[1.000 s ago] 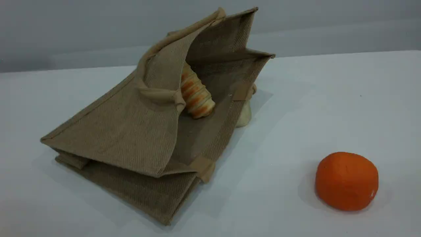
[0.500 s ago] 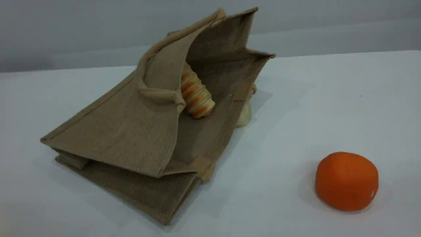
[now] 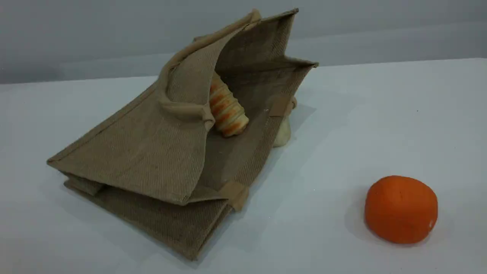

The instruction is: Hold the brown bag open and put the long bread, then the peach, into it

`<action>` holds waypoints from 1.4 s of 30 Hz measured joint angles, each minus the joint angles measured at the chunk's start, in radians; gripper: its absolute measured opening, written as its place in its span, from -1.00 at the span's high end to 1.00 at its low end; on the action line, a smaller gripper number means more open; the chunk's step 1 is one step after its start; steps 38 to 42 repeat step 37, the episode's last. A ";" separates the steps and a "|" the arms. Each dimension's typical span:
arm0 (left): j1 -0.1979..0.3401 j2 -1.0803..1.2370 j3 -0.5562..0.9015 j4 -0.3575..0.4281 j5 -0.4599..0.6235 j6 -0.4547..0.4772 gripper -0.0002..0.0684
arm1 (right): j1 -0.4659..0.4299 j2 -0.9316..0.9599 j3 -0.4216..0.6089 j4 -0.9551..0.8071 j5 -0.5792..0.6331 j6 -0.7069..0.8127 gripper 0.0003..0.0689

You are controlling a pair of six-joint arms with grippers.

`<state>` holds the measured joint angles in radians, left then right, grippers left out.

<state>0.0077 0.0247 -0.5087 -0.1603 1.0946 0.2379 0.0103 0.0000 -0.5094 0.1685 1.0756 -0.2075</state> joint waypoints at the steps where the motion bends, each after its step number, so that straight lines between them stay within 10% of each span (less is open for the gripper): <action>1: 0.000 -0.008 0.000 0.000 0.000 0.001 -0.36 | -0.002 0.000 0.000 0.001 0.000 0.000 -0.66; 42: -0.001 -0.025 0.000 0.000 0.001 0.001 -0.36 | -0.016 0.000 0.000 0.004 0.000 -0.003 -0.66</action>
